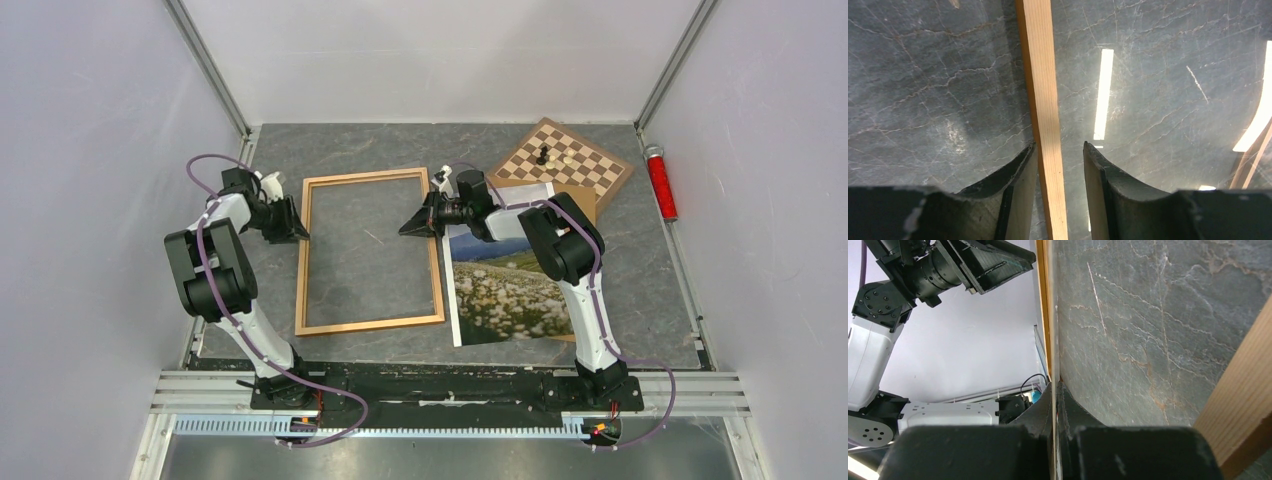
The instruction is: Put the photo into the frame
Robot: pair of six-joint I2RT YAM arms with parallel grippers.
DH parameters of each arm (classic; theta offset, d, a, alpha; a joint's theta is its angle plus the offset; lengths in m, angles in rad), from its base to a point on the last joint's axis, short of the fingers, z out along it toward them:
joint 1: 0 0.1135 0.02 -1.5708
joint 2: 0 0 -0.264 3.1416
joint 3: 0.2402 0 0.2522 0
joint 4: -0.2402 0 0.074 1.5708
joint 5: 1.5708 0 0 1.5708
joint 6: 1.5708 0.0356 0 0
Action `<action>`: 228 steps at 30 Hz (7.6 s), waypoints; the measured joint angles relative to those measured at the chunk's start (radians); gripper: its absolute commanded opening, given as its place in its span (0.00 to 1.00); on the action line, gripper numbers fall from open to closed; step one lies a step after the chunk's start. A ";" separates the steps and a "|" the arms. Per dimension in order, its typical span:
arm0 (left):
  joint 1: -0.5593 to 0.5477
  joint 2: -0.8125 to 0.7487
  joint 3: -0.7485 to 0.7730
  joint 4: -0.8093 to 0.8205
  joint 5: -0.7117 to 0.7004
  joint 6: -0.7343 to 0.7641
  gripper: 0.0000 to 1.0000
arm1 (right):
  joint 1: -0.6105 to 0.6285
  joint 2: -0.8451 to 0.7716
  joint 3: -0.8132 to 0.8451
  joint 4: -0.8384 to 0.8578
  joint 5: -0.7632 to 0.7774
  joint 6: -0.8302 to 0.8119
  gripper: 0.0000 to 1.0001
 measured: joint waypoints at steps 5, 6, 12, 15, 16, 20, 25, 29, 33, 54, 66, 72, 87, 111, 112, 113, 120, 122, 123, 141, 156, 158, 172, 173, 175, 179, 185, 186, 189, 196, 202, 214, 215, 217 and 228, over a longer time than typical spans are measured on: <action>-0.009 0.000 -0.013 0.003 0.000 0.000 0.42 | 0.000 0.000 0.008 -0.039 0.008 -0.034 0.00; -0.010 0.000 -0.014 0.004 0.000 0.000 0.43 | 0.000 0.000 0.011 -0.049 0.009 -0.045 0.00; -0.013 0.000 -0.025 0.022 -0.004 0.000 0.44 | 0.002 0.001 0.053 -0.154 0.026 -0.121 0.00; -0.020 0.000 -0.031 0.030 -0.013 0.000 0.44 | 0.003 0.001 0.080 -0.222 0.037 -0.170 0.00; -0.024 0.000 -0.035 0.034 -0.018 0.000 0.44 | 0.003 0.001 0.088 -0.243 0.043 -0.185 0.00; -0.037 0.000 -0.047 0.048 -0.036 0.000 0.44 | 0.003 0.001 0.114 -0.323 0.072 -0.242 0.00; -0.047 0.000 -0.058 0.057 -0.042 0.000 0.45 | 0.004 0.001 0.130 -0.382 0.103 -0.289 0.00; -0.052 0.000 -0.060 0.059 -0.045 0.000 0.47 | 0.005 0.001 0.142 -0.419 0.119 -0.316 0.00; -0.059 -0.003 -0.065 0.063 -0.054 0.000 0.50 | 0.009 0.001 0.161 -0.462 0.136 -0.345 0.00; -0.251 -0.182 0.014 0.047 -0.192 0.000 0.55 | 0.017 0.001 0.238 -0.628 0.212 -0.451 0.00; -0.529 -0.051 0.080 0.061 -0.187 -0.003 0.55 | 0.017 0.001 0.243 -0.644 0.232 -0.470 0.00; -0.617 0.010 0.076 0.098 -0.183 -0.039 0.55 | 0.018 0.001 0.242 -0.646 0.239 -0.472 0.00; -0.628 -0.020 -0.013 0.154 -0.185 -0.061 0.55 | 0.026 0.001 0.240 -0.646 0.253 -0.480 0.00; -0.391 -0.196 -0.066 0.092 -0.349 -0.046 0.53 | 0.023 0.003 0.179 -0.513 0.192 -0.389 0.00; -0.375 -0.196 -0.070 0.089 -0.354 -0.042 0.53 | 0.023 0.003 0.179 -0.512 0.190 -0.387 0.00; -0.352 -0.196 -0.075 0.082 -0.360 -0.039 0.53 | 0.021 0.003 0.177 -0.505 0.185 -0.383 0.00; -0.238 -0.179 -0.081 0.050 -0.371 -0.038 0.51 | 0.018 0.003 0.162 -0.475 0.174 -0.359 0.00; -0.209 -0.163 -0.080 0.047 -0.372 -0.038 0.50 | 0.018 0.003 0.160 -0.470 0.173 -0.354 0.00; -0.195 -0.153 -0.080 0.045 -0.372 -0.038 0.50 | 0.018 0.003 0.159 -0.468 0.173 -0.353 0.00; -0.081 -0.025 -0.017 -0.042 -0.230 0.000 0.42 | 0.018 0.007 0.158 -0.460 0.166 -0.339 0.00; -0.053 0.021 -0.016 -0.078 -0.136 0.022 0.31 | 0.017 0.011 0.158 -0.457 0.166 -0.336 0.00; -0.051 0.021 -0.015 -0.082 -0.132 0.024 0.33 | 0.017 0.011 0.158 -0.456 0.166 -0.336 0.00; -0.039 0.021 -0.003 -0.113 -0.086 0.046 0.34 | 0.017 0.011 0.158 -0.456 0.165 -0.336 0.00; -0.038 0.021 -0.003 -0.113 -0.086 0.048 0.34 | 0.017 0.011 0.158 -0.457 0.165 -0.336 0.00; -0.034 0.021 -0.002 -0.114 -0.083 0.052 0.34 | 0.017 0.011 0.158 -0.456 0.166 -0.336 0.00; -0.026 0.021 0.003 -0.124 -0.068 0.056 0.33 | 0.017 0.011 0.158 -0.456 0.166 -0.336 0.00; -0.016 0.021 0.004 -0.129 -0.056 0.058 0.28 | 0.017 0.011 0.158 -0.456 0.166 -0.336 0.00; -0.016 0.022 0.004 -0.129 -0.056 0.059 0.27 | 0.017 0.011 0.158 -0.456 0.165 -0.336 0.00; -0.013 0.028 0.010 -0.133 -0.052 0.059 0.23 | 0.017 0.011 0.158 -0.456 0.165 -0.335 0.00; -0.011 0.035 0.016 -0.140 -0.042 0.059 0.22 | 0.017 0.011 0.158 -0.456 0.165 -0.335 0.00; -0.010 0.035 0.016 -0.138 -0.040 0.058 0.19 | 0.017 0.011 0.157 -0.454 0.164 -0.326 0.00; -0.008 0.035 0.008 -0.123 -0.027 0.050 0.13 | 0.007 0.011 0.072 -0.287 0.134 -0.182 0.00; -0.008 0.035 0.008 -0.122 -0.027 0.050 0.12 | 0.006 0.011 0.063 -0.267 0.131 -0.168 0.00; -0.007 0.035 0.007 -0.121 -0.026 0.050 0.11 | 0.005 0.011 0.043 -0.220 0.125 -0.136 0.00; -0.007 0.033 0.003 -0.116 -0.030 0.028 0.08 | 0.003 0.011 -0.037 0.008 0.097 0.008 0.00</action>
